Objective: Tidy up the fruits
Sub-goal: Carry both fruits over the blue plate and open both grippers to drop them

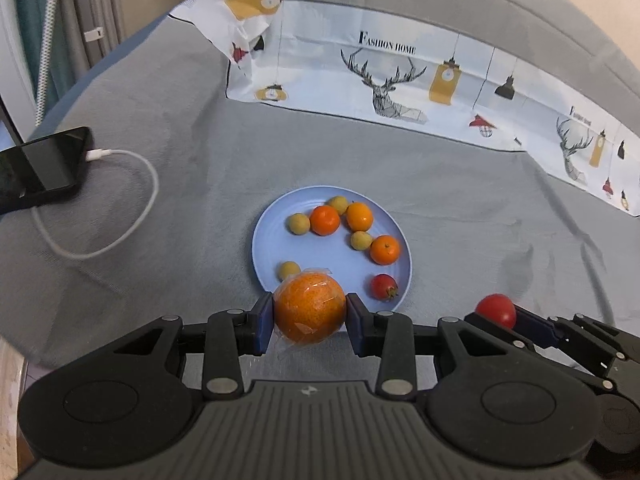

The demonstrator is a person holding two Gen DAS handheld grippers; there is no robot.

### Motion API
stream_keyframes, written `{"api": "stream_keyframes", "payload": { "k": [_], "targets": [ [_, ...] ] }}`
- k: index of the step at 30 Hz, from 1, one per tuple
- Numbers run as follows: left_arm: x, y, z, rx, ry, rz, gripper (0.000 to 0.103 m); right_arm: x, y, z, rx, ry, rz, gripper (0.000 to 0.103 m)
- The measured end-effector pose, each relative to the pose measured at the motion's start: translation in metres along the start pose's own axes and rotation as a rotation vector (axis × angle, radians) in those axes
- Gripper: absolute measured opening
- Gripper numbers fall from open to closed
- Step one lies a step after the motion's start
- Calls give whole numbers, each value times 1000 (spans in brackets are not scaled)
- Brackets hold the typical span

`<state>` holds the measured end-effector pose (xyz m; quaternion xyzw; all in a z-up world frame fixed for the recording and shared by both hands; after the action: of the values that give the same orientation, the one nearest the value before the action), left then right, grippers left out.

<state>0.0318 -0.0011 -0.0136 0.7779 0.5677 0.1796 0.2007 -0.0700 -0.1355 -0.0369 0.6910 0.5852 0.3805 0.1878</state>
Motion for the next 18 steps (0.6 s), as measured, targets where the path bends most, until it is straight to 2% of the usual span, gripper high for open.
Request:
{"api": "stream_keyframes", "payload": {
  "k": [11,18],
  "targets": [
    [-24,28,88,78,46,74,41,-28,11,79,77,9,-18,32],
    [-30,35,130,109,78,106,41,-37,8,124,139,5,-52,32]
  ]
}}
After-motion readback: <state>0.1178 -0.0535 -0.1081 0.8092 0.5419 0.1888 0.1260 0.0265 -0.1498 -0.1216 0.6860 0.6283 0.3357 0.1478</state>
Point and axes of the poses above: each gripper's, at about its wrist camera, not at the fingertips, and z roughly the way its jaws point, x to its left, y to its top, the point moved 3 cm from there along z, roughly the way its jaws point, and after that the axes turned 9 degrees about y, right-handed, at the moved point
